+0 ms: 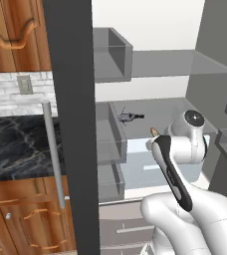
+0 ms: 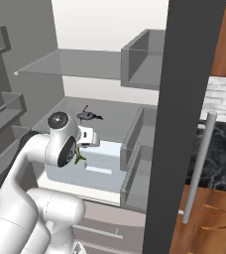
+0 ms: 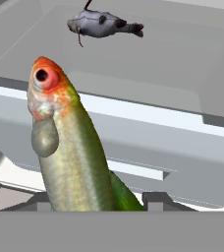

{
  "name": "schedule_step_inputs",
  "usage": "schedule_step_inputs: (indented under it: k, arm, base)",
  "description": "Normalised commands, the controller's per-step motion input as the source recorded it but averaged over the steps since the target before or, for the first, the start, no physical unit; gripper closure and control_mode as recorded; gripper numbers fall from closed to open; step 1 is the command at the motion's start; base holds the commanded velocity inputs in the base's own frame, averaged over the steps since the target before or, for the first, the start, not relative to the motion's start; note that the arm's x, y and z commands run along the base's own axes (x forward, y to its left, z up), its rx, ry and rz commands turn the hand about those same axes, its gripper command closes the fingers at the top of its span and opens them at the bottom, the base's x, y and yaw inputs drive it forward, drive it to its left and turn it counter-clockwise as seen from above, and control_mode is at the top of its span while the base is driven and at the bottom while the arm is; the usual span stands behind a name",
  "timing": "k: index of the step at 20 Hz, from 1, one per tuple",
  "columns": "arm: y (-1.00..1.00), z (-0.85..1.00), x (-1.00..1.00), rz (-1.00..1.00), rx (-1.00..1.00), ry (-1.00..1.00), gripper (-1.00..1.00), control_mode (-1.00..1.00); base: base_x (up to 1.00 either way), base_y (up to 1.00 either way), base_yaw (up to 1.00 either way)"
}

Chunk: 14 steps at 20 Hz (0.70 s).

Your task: Place the fish on the counter behind the older fish on the same shelf of the fridge to maintain FIFO order. Close the fridge door when finished.

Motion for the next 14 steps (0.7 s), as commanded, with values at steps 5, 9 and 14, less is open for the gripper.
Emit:
schedule_step_inputs:
  k: [5, 9, 14]
  arm:
    - [0.00, 0.00, 0.00, 0.00, 0.00, 0.00, 1.00, 1.00]
    - [0.00, 0.00, 0.00, 0.00, 0.00, 0.00, 1.00, 1.00]
    - [0.00, 0.00, 0.00, 0.00, 0.00, 0.00, 1.00, 1.00]
  base:
    - [0.41, -0.25, -0.01]
    - [0.80, -0.03, -0.06]
    - [0.99, 0.00, -0.07]
